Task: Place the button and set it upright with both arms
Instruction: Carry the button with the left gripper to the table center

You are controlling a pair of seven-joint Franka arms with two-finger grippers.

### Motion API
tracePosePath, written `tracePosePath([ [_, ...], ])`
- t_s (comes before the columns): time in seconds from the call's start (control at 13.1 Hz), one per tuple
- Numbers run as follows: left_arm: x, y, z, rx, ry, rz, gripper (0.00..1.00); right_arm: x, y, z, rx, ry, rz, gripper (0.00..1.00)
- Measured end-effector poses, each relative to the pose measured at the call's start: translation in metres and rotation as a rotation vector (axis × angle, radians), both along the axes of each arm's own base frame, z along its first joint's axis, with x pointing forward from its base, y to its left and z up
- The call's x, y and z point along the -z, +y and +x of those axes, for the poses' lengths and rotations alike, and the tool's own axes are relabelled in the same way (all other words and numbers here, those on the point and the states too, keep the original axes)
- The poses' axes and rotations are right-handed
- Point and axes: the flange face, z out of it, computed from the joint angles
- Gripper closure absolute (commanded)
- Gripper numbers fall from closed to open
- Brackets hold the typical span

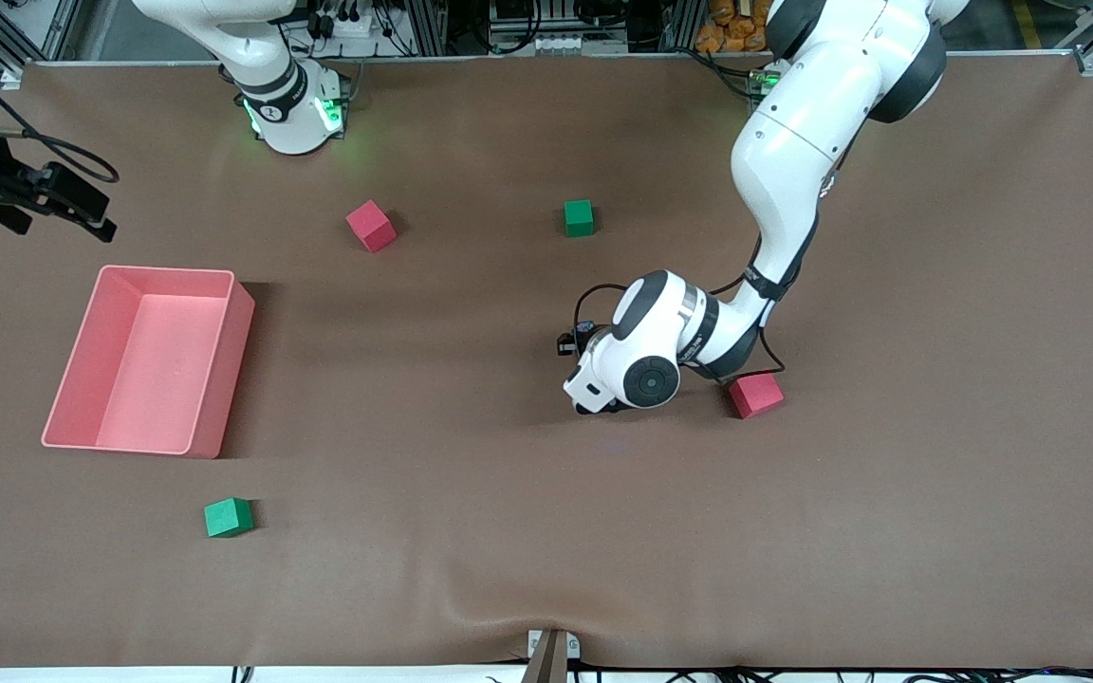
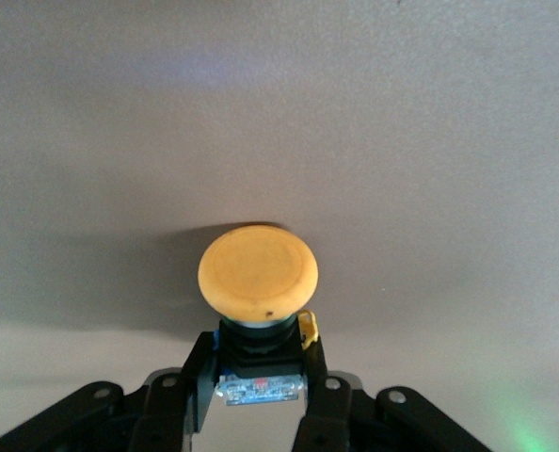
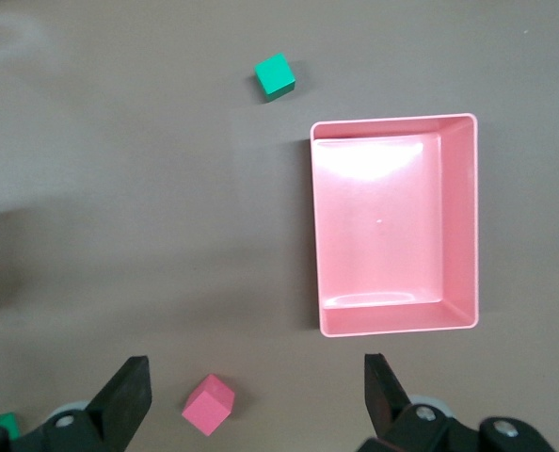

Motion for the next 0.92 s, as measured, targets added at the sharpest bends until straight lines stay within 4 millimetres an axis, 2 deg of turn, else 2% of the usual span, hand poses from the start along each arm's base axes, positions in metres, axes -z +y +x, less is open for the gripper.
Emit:
tracePosePath([
  [0.15,-0.01,-0.004,0.006,-0.008,-0.026,-0.016,1.0,-0.001,0.004,0.004,-0.006,0.006,0.011,0.0],
  [0.23,-0.023,-0.011,0.01,-0.022,-0.057,-0.028,1.0,0.002,0.007,0.003,-0.008,0.03,0.034,0.0],
  [0.46,-0.087,-0.041,0.01,-0.054,-0.189,-0.069,1.0,0.004,-0.001,0.003,-0.015,0.052,0.059,0.0],
  [0.61,-0.117,-0.053,0.009,-0.07,-0.293,-0.041,1.0,-0.001,-0.005,0.003,-0.055,0.041,0.059,0.0],
  [0.77,-0.131,-0.069,0.003,-0.081,-0.4,-0.006,1.0,-0.004,-0.007,0.002,-0.063,0.035,0.059,0.0],
  [0.92,-0.137,-0.095,-0.014,-0.063,-0.534,0.052,1.0,-0.005,-0.008,0.002,-0.064,0.034,0.058,0.0],
])
